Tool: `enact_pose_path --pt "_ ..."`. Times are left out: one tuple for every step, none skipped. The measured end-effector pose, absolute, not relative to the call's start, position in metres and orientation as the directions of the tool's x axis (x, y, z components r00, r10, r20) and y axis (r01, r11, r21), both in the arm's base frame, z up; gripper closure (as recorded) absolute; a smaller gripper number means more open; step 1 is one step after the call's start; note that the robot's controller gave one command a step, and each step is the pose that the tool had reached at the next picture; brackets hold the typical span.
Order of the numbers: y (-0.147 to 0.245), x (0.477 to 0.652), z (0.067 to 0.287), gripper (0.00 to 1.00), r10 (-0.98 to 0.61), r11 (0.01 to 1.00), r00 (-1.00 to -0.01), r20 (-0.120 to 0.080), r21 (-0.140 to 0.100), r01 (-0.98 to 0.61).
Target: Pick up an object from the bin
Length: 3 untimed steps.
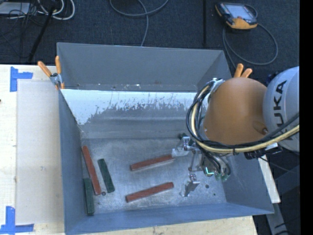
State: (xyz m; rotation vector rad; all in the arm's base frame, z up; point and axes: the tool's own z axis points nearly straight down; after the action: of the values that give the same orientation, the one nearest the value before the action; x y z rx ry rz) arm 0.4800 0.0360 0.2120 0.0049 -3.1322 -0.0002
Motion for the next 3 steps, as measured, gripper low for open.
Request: enact_pose_path --pt "0.036 0.482 0.215 0.00 -0.001 1.000 -1.000 0.002 0.001 -0.001" --pt "0.054 0.483 0.170 0.00 -0.103 0.995 -0.995 -0.002 0.000 -0.103" --pt "0.085 0.474 0.159 0.00 -0.150 0.989 -0.989 0.002 0.001 -0.150"
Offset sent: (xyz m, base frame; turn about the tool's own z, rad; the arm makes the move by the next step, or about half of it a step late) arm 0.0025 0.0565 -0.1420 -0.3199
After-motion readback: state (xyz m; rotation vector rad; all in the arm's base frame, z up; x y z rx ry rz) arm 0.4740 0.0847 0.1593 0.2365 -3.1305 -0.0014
